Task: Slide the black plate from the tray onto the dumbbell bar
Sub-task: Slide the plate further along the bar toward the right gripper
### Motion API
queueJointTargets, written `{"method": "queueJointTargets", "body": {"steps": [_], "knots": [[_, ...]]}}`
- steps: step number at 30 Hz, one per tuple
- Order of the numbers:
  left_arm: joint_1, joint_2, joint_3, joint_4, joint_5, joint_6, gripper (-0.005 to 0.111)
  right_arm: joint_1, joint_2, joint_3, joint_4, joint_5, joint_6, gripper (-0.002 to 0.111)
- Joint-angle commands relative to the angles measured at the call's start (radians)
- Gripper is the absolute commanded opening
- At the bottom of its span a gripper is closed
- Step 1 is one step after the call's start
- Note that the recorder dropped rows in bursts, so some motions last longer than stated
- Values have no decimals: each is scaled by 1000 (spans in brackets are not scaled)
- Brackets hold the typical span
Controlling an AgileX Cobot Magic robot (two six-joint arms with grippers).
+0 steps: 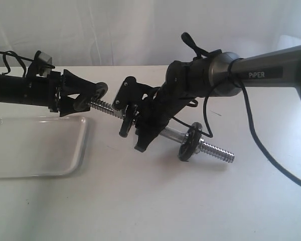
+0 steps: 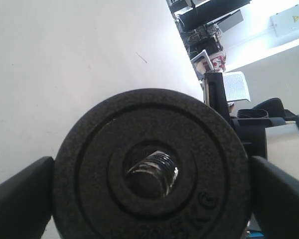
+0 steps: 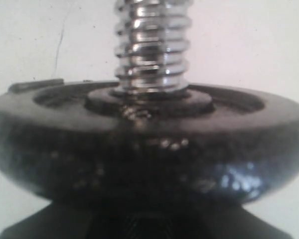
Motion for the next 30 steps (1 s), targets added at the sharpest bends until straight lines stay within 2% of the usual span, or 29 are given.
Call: {"method": "queueJointTargets", "body": {"steps": [1,30], "knots": [[-16,-14,-4,-28,107,6,0,-2,-138,-28,47,-121,2,0],[-29,-14,-4,-98,107,150,0,-2,-138,-28,93,-220,139,0]]}}
